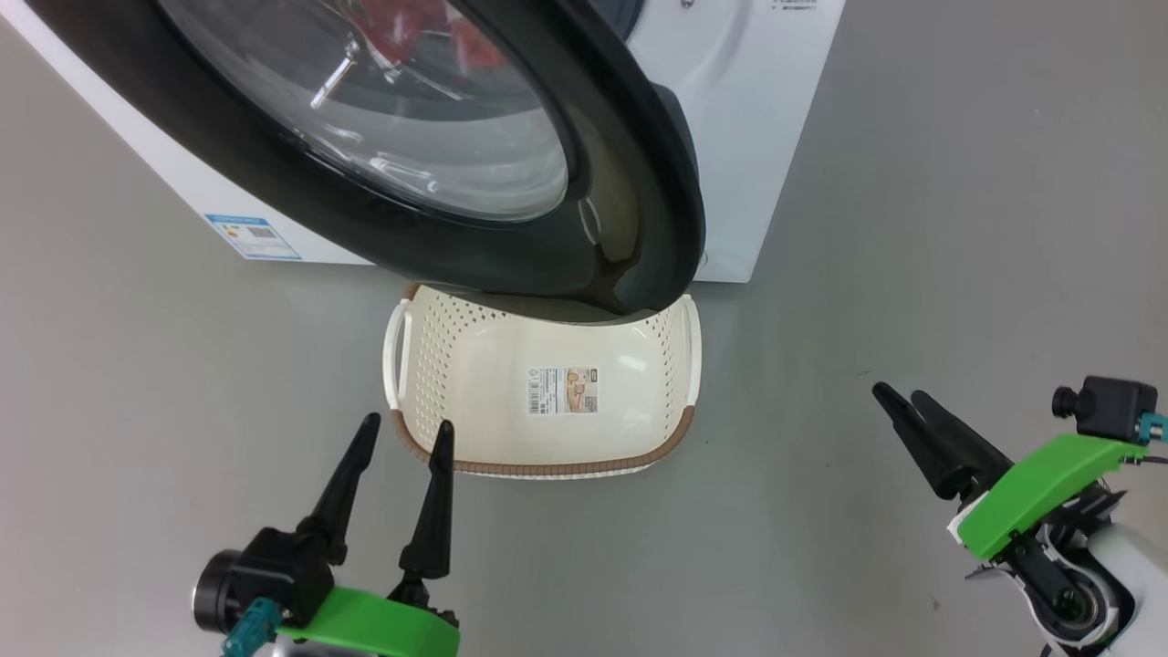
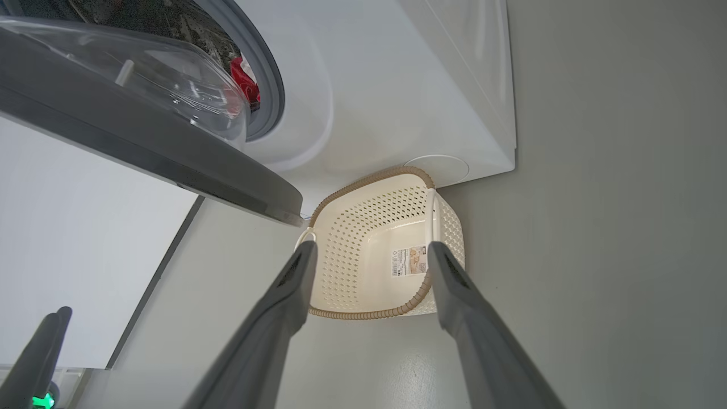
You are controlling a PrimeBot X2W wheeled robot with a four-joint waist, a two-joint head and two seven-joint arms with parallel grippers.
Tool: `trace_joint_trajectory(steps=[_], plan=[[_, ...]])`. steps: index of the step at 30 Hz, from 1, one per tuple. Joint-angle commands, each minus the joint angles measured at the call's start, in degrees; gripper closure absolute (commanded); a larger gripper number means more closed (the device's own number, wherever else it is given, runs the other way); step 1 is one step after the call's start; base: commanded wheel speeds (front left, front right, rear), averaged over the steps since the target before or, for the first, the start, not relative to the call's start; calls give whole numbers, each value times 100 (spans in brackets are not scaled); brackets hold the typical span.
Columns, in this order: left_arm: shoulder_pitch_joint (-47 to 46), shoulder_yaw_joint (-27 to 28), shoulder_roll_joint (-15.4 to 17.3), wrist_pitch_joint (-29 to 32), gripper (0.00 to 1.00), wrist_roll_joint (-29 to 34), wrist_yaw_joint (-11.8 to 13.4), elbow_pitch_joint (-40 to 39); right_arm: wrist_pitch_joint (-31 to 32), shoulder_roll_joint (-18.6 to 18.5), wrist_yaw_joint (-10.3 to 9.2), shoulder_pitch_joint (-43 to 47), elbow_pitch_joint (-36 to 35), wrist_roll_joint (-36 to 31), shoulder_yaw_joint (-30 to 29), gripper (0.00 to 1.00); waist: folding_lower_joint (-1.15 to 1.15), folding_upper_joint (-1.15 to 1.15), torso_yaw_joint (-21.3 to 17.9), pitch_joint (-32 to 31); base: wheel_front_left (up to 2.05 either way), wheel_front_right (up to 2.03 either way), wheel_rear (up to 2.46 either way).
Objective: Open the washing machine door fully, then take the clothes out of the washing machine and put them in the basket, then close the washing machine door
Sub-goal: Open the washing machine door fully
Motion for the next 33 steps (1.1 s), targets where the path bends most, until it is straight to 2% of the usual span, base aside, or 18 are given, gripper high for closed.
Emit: trace_joint_trajectory(steps=[1,4,14,21,28,33], plan=[[64,223,61,-69,0,40,-20,-113,-244,-139,44,171,-40,-140,127,0,0,0,-27,-27,0,0,0],[96,256,61,-69,0,29,-26,-113,-639,-166,44,243,108,-302,288,0,0,0,-60,-51,0,0,0],[143,330,61,-69,0,41,-58,-81,-1089,-151,44,376,431,-861,565,0,0,0,-134,-99,0,0,0],[162,375,61,-69,0,21,-71,-54,-1099,171,44,705,253,-2268,-495,0,0,0,-166,-116,0,0,0],[182,377,61,-69,0,-10,-70,-37,-1099,775,44,1272,-169,-3817,-1615,0,0,0,-173,-130,0,0,0],[170,370,61,-69,0,-19,-68,-21,-1100,1277,44,1551,-451,-4675,-2376,0,0,0,-166,-119,0,0,0]])
